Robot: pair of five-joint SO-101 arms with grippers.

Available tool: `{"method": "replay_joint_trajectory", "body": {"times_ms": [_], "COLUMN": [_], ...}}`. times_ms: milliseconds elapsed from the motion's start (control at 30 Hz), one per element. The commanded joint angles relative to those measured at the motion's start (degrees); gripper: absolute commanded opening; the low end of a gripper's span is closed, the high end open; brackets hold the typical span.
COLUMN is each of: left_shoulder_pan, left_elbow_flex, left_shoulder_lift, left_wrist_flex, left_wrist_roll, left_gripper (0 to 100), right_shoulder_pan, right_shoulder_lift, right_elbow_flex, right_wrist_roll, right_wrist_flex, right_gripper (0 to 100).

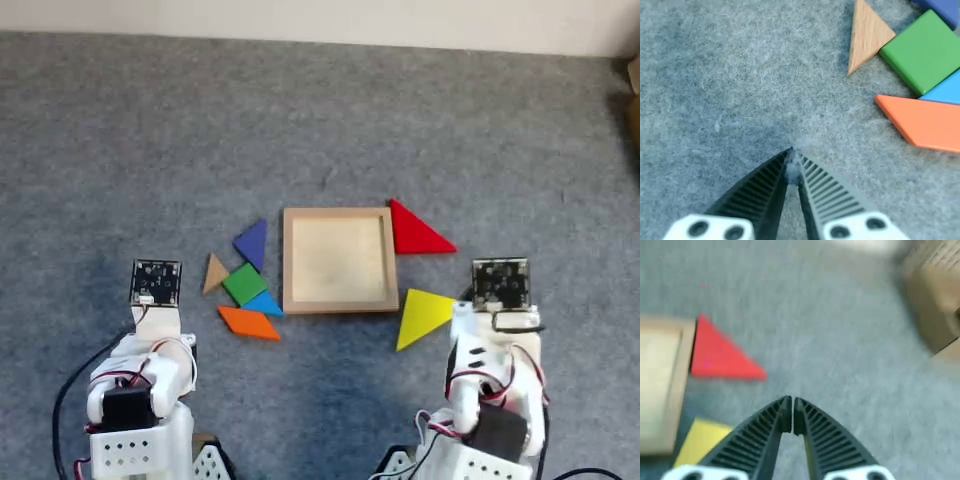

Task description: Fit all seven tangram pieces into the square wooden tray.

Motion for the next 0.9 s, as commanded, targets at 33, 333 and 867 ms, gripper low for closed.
{"method": "replay_joint_trajectory", "body": {"times_ms": [33,333,867], "left_shoulder_pan": [0.8,0.8,0.8], "left_elbow_flex": [1.1,1.1,1.1], "left_shoulder_lift": [-0.7,-0.7,-0.7], "left_wrist_flex": [0.0,0.0,0.0], "left_wrist_roll": [-0.3,-0.3,-0.3], "left_gripper": [0,0,0], "right_shoulder_pan": [-5.0,-15.5,-21.3], "right_shoulder_lift": [13.1,44.4,93.8], "right_elbow_flex": [-15.3,-38.0,-61.0], "right_wrist_roll": [-1.0,-3.5,-5.8], "right_wrist_flex": [1.5,10.7,0.3], "right_gripper": [3.9,12.2,30.0]}}
